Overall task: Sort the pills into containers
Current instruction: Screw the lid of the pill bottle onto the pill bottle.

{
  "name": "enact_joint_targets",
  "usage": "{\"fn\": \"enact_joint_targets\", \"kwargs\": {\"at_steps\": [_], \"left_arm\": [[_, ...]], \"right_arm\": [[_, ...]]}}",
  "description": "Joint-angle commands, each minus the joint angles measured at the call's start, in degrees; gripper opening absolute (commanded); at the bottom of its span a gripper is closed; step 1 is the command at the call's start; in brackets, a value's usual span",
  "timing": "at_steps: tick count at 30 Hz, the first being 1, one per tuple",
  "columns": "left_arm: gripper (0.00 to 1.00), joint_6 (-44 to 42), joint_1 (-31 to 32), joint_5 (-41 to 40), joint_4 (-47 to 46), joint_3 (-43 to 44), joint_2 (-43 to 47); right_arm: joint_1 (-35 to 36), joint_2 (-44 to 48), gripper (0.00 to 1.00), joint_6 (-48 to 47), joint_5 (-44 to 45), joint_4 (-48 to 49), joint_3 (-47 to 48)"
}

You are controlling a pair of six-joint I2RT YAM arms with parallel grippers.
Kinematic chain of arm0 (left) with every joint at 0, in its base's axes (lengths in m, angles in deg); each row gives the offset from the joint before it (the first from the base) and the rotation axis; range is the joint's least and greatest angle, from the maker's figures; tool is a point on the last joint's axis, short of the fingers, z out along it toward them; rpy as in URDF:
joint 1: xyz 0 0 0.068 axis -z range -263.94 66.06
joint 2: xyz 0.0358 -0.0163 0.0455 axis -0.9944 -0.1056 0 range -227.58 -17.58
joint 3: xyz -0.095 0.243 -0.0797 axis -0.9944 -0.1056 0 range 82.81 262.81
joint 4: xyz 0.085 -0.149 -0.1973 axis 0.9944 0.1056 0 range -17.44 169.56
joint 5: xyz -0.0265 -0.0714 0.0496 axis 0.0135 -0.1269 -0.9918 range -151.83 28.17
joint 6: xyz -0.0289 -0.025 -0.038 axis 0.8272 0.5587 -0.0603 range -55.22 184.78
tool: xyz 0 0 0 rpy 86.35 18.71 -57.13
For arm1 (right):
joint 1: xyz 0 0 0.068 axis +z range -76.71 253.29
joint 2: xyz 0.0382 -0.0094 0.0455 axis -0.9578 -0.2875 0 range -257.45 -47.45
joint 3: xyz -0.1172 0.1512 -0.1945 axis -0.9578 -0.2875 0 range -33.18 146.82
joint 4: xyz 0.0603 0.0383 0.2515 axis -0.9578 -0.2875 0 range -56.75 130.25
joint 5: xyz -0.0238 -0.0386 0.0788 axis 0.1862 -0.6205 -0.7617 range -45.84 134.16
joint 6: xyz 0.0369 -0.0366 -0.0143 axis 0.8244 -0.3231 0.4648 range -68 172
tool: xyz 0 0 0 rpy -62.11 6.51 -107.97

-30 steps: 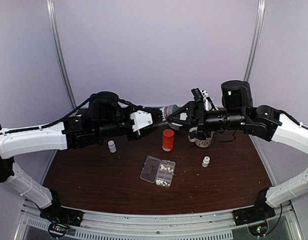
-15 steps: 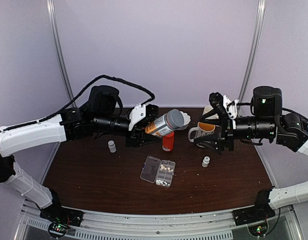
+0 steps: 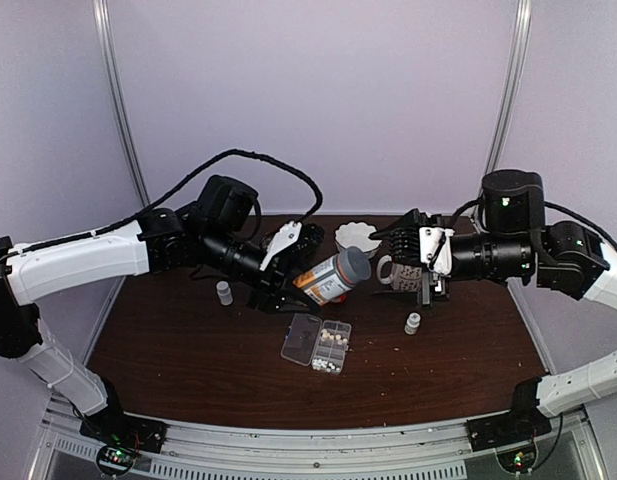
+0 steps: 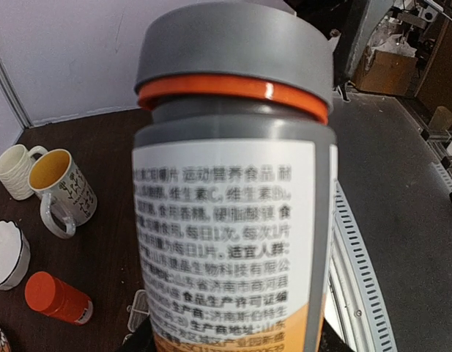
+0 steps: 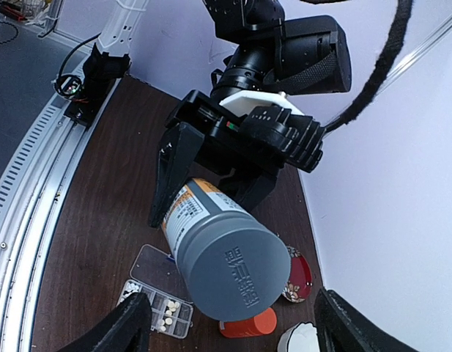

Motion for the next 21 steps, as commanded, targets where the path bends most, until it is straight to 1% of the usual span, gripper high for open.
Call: {"fn": "enact_joint_targets", "kwargs": {"at_steps": [1,9,12,17,21], "left_arm": [[0.00,0.26,-0.09,1.83,0.38,1.63,-0.06],[0.00,-0.95,-0.08,2.25,1.39,2.09,-0.87],[0.00,-1.96,-0.06,2.80,3.06,2.94,-1.62],[0.00,-3.32,-0.10,2.88,4.96,3.51,-2.02],[0.00,-5.52,-0.09,3.59,7.66,4.69,-2.37]], "right_arm": [[0.78,-2.22,0.80,-3.32,0.68,0.81,1.93],[0.87,-5.28,0.78,-5.92,-0.65,-1.58,5.08],[0.91,-6.18,0.77,-6.58,-1.09,-2.95,6.11],[0.96,-8.42,0.75,-8.59,-3.21,-8.02,8.53],[0.96,-9.47,0.73,-9.79,-4.08,-9.32,9.36]]}}
